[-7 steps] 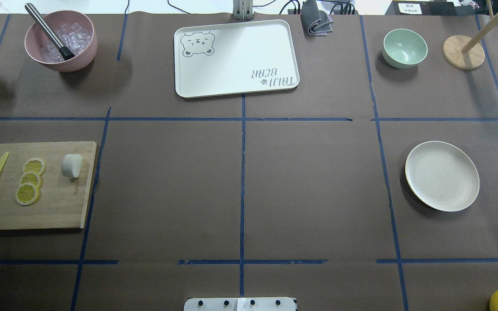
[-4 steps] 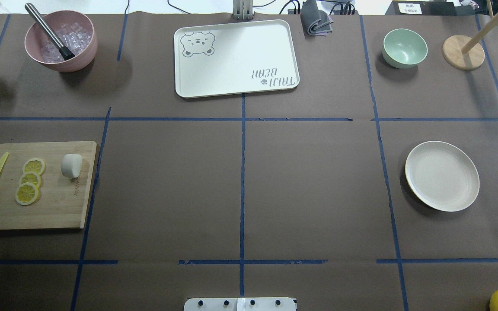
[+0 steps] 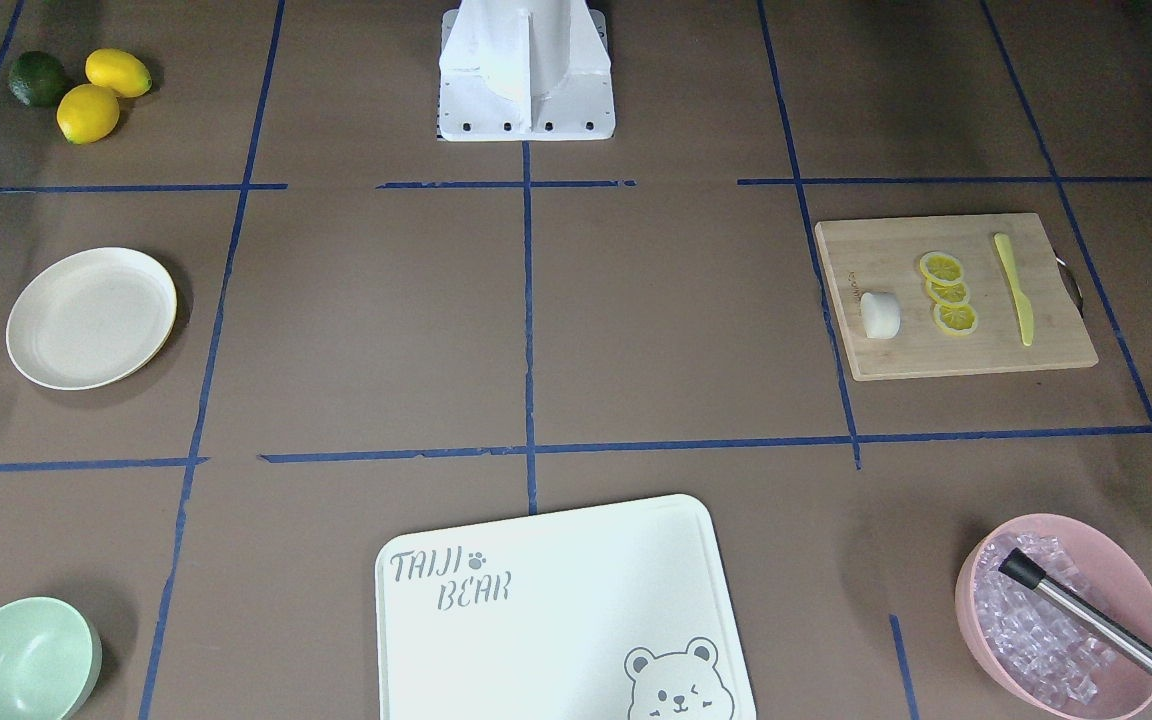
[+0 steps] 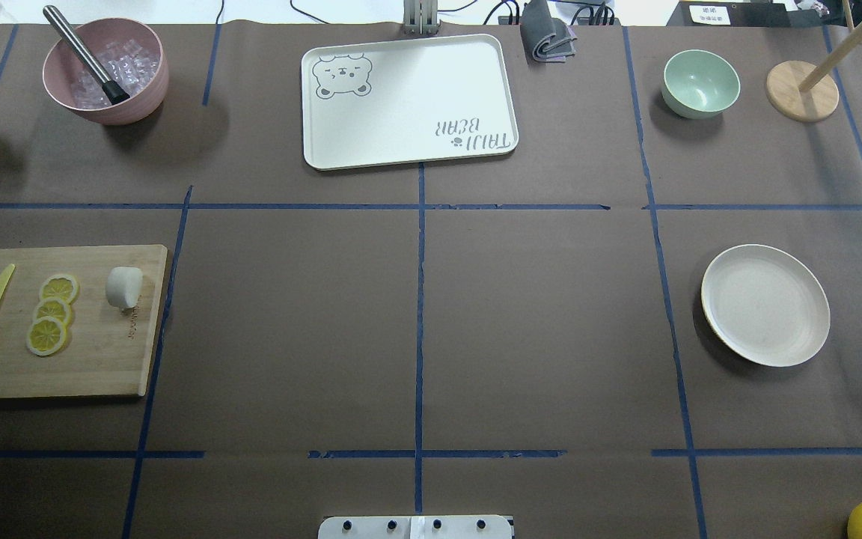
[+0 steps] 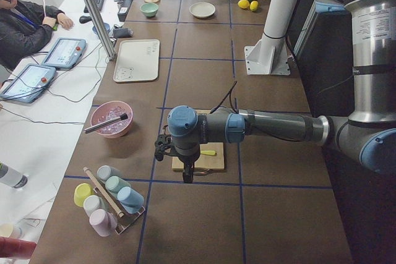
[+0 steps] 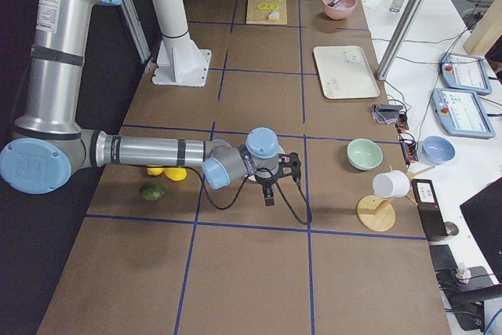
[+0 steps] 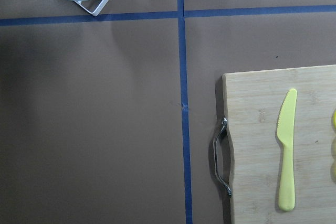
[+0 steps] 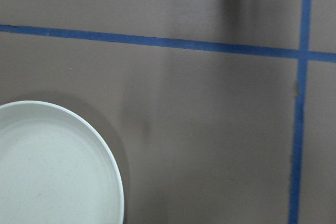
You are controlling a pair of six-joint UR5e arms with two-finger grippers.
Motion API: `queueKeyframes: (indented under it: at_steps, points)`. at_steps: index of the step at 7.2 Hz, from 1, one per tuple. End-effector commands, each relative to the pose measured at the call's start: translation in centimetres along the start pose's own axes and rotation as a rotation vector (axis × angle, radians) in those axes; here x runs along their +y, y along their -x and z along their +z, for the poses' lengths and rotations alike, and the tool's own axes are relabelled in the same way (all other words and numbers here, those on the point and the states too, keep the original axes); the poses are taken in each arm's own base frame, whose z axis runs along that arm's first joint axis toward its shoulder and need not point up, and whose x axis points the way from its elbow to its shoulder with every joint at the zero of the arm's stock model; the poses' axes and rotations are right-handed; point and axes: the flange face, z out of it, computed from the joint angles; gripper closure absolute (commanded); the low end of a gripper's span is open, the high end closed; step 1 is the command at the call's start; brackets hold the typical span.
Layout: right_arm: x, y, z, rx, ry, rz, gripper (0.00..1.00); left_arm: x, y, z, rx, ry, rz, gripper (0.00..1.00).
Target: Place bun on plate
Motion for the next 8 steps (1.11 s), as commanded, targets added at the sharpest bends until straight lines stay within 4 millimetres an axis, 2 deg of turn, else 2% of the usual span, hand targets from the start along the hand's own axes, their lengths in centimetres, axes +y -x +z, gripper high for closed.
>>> queueKeyframes:
  at_steps: [1, 2, 4, 5, 6, 7, 8]
  points:
    - [2.4, 4.8, 6.3, -0.031, -0.027, 0.051, 0.05, -0.1, -0.1, -0.1, 0.000, -0.002, 0.004, 0.00]
    - [2.9, 5.9, 7.5, -0.029, -0.016, 0.072, 0.14, -0.1, -0.2, -0.1, 0.000, -0.003, 0.005, 0.00]
    - [3.3, 5.3, 8.1, -0.019, -0.001, 0.068, 0.17, -0.1, -0.2, -0.1, 0.000, -0.006, 0.008, 0.00]
    - [3.5, 4.9, 8.4, -0.017, 0.005, 0.083, 0.48, -0.1, -0.2, -0.1, 0.000, -0.007, 0.009, 0.00]
    - [3.4, 5.1, 8.4, -0.021, 0.008, 0.084, 0.90, -0.1, -0.2, -0.1, -0.001, -0.008, 0.010, 0.00]
    - [3.1, 5.4, 8.4, -0.027, 0.008, 0.081, 0.99, -0.1, -0.2, -0.1, -0.001, -0.008, 0.010, 0.00]
    - [3.0, 5.6, 8.3, -0.030, 0.007, 0.079, 1.00, -0.2, -0.2, -0.1, -0.001, -0.009, 0.011, 0.00]
